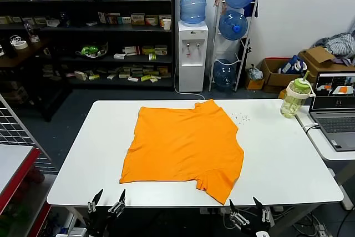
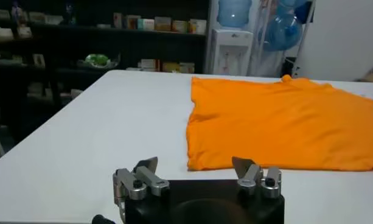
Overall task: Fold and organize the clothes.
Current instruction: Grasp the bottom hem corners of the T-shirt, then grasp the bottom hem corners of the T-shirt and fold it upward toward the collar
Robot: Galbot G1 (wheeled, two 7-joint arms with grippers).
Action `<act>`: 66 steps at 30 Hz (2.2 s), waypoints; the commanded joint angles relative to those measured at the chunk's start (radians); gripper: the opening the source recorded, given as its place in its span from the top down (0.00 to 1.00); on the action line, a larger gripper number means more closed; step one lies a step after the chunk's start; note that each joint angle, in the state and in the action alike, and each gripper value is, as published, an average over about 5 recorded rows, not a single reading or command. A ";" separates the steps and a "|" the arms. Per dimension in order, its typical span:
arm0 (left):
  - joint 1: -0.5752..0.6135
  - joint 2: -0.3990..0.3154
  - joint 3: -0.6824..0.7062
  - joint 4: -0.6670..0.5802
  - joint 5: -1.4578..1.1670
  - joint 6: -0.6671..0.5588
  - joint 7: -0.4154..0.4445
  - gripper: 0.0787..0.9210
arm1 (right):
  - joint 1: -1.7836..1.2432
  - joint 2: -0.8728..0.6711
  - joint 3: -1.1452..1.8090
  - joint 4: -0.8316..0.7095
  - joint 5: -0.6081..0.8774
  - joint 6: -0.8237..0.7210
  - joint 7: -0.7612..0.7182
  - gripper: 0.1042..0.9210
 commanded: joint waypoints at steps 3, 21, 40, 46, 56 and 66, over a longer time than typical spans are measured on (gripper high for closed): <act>-0.015 0.007 0.007 0.010 -0.008 0.008 0.000 0.12 | 0.047 0.004 -0.009 -0.028 0.024 -0.007 0.020 0.12; -0.241 0.025 0.113 0.149 -0.053 0.128 -0.050 0.12 | 0.254 0.051 -0.109 -0.200 -0.002 -0.113 0.075 0.12; -0.285 0.026 0.137 0.180 -0.072 0.148 -0.069 0.41 | 0.263 0.074 -0.141 -0.213 -0.033 -0.134 0.096 0.48; -0.296 0.021 0.147 0.187 -0.072 0.149 -0.074 0.61 | 0.251 0.068 -0.138 -0.205 -0.028 -0.132 0.101 0.67; -0.297 0.014 0.155 0.188 -0.070 0.145 -0.081 0.95 | 0.213 0.032 -0.132 -0.148 0.026 -0.101 0.103 0.97; -0.211 0.084 0.140 0.032 -0.161 0.168 -0.127 0.99 | 0.025 -0.113 -0.112 0.050 0.125 -0.094 0.140 0.98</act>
